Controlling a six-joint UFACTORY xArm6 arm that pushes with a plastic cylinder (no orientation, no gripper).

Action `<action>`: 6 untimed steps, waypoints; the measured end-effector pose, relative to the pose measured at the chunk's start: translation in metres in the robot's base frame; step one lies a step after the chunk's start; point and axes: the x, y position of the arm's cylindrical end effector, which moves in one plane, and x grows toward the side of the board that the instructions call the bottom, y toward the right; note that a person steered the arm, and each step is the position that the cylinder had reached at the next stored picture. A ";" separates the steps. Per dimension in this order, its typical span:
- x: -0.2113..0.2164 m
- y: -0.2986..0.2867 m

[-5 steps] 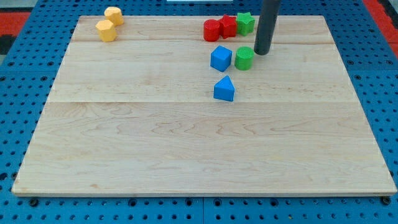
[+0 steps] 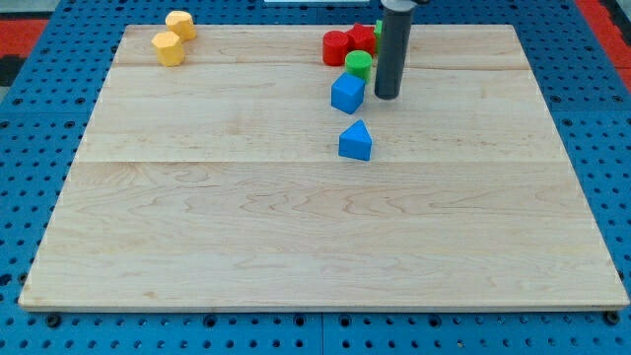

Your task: Push the blue cube below the yellow hexagon

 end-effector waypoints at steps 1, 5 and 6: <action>-0.021 -0.060; -0.058 -0.219; -0.122 -0.200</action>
